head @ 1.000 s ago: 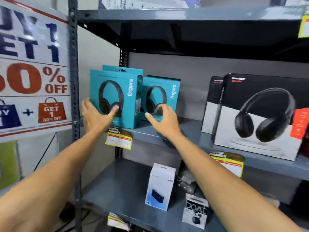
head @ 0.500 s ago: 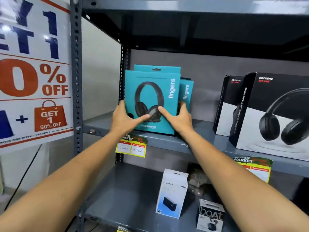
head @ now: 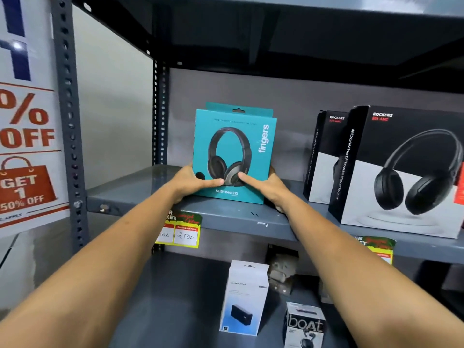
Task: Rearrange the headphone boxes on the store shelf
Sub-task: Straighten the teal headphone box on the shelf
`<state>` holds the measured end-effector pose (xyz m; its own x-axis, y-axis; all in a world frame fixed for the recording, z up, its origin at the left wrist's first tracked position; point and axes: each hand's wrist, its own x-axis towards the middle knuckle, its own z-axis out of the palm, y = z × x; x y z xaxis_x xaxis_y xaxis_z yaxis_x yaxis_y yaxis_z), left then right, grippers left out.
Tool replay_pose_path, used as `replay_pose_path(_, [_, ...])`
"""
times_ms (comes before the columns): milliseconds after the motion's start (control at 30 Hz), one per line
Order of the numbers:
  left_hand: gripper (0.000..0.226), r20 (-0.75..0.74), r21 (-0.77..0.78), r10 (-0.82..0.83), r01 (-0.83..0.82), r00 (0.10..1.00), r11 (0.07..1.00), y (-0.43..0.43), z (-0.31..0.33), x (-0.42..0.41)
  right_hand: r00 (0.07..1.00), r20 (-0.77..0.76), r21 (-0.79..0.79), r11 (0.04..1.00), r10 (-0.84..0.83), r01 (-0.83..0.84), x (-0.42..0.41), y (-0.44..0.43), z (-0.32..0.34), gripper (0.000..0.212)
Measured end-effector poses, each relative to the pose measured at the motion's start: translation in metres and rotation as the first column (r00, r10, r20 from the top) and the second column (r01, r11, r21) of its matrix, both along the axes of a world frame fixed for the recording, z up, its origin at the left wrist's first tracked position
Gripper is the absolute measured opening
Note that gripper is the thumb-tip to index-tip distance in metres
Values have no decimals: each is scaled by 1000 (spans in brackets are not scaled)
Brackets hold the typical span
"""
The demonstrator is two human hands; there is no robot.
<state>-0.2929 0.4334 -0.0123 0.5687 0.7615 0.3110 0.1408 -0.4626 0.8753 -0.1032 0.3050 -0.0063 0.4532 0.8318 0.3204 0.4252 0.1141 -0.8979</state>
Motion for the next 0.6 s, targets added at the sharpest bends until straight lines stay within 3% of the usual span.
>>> replay_pose_path(100, [53, 1, -4, -6, 6, 1000, 1000, 6, 0, 5, 1000, -9, 9, 1000, 11, -11, 6, 4, -1, 94])
replay_pose_path(233, [80, 65, 14, -13, 12, 998, 1000, 10, -1, 4, 1000, -3, 11, 1000, 14, -14, 7, 5, -1, 96])
replay_pose_path(367, [55, 56, 26, -24, 22, 998, 999, 5, -3, 2, 998, 55, 5, 1000, -10, 10, 4, 1, -4, 82])
replay_pose_path(467, [52, 49, 45, 0, -2, 999, 999, -1, -1, 0, 992, 111, 14, 998, -63, 62, 3, -2, -5, 82])
replay_pose_path(600, [46, 31, 49, 10, -12, 999, 999, -5, 0, -1, 985, 157, 16, 997, -73, 71, 1, -6, -4, 67])
